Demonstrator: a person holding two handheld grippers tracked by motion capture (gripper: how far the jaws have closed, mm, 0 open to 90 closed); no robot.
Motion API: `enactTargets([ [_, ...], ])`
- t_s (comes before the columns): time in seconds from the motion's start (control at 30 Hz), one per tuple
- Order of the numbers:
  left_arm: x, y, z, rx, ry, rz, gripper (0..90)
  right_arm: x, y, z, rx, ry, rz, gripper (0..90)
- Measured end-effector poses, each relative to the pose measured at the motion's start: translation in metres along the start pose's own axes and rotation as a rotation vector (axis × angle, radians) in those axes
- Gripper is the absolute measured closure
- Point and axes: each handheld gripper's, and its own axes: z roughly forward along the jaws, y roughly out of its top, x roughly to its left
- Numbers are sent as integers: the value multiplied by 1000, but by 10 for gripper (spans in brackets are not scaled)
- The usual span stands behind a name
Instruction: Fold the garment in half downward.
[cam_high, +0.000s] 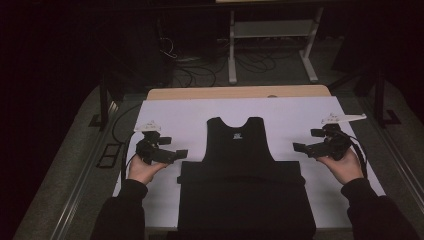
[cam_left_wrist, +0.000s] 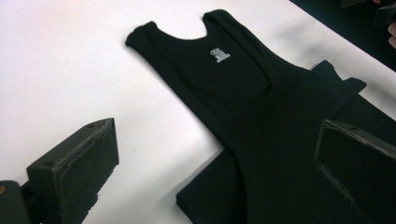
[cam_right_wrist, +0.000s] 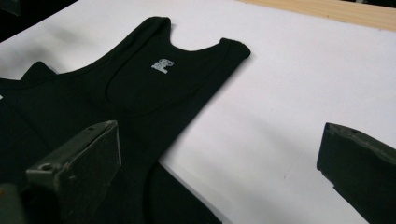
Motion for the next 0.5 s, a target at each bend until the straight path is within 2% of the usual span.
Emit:
enactTargets([
  [0.1, 3, 6, 1, 3, 5, 6, 0, -1, 6, 2, 4, 4, -1, 0],
  [0.13, 5, 9, 1, -26, -12, 4, 0, -2, 10, 4, 7, 4, -4, 0],
  [0.23, 8, 12, 2, -41, -21, 1, 0, -3, 13, 6, 10, 4, -6, 0],
  [0.5, 12, 28, 7, -22, -8, 31, 0, -14, 24, 14, 21, 6, 20, 0],
])
